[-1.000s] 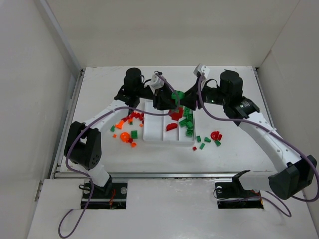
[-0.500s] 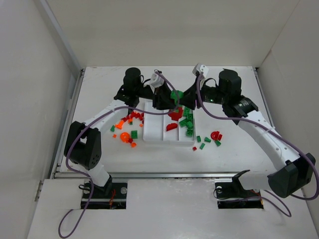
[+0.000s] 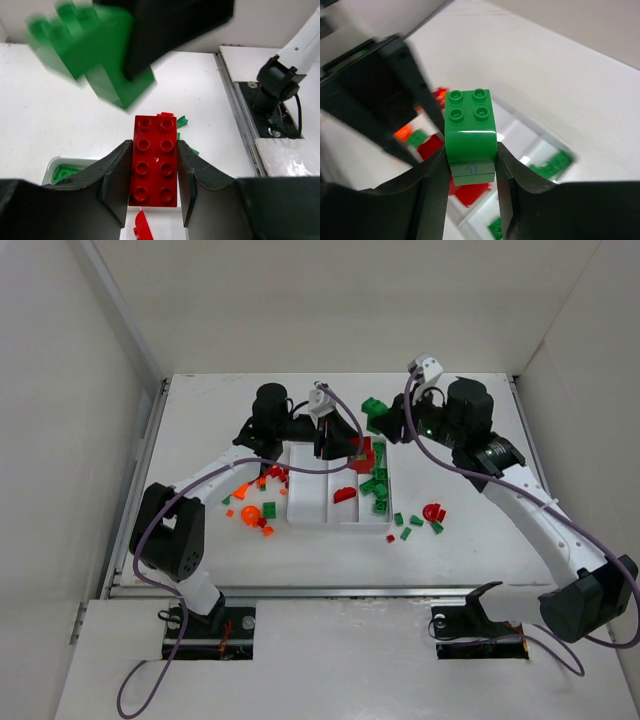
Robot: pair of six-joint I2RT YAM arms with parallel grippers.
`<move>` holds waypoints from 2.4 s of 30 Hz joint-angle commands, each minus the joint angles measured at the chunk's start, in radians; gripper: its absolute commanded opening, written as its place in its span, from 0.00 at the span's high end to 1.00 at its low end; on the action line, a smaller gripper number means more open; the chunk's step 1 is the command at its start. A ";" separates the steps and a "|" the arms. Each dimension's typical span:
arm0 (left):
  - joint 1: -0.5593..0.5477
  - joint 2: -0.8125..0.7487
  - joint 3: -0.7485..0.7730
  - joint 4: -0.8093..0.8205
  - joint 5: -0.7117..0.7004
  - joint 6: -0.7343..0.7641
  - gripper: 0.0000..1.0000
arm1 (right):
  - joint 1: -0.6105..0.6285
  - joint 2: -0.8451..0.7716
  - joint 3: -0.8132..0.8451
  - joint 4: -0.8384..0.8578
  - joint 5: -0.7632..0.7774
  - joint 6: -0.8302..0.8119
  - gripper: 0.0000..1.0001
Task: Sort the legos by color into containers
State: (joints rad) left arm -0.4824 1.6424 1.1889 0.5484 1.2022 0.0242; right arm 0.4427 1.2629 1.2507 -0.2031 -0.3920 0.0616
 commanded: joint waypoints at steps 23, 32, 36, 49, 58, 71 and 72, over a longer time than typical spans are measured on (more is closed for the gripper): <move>0.246 -0.181 -0.133 -0.295 -1.158 0.373 1.00 | -0.038 0.047 -0.011 0.100 0.188 0.103 1.00; 0.312 -0.179 -0.316 -0.225 -1.291 0.457 1.00 | 0.036 0.138 0.042 0.100 0.179 0.092 1.00; 0.312 -0.179 -0.362 -0.216 -1.255 0.457 0.84 | 0.056 0.147 0.042 0.100 0.170 0.081 1.00; 0.312 -0.210 -0.374 -0.286 -1.009 0.448 0.18 | 0.056 0.138 0.042 0.100 0.037 0.000 1.00; 0.312 -0.286 -0.200 -0.461 -0.251 0.566 0.26 | 0.056 0.118 0.052 0.100 -0.261 -0.144 1.00; 0.194 -0.170 0.011 -0.446 0.209 0.488 0.16 | 0.088 0.187 0.084 -0.056 -0.441 -0.241 1.00; 0.185 -0.161 0.011 -0.432 0.232 0.470 0.16 | 0.097 0.187 0.084 -0.056 -0.441 -0.241 1.00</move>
State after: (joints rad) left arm -0.2752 1.4658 1.1618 0.0814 1.2976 0.5350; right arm 0.5163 1.4410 1.2865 -0.2314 -0.7891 -0.1303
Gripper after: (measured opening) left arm 0.836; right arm 0.428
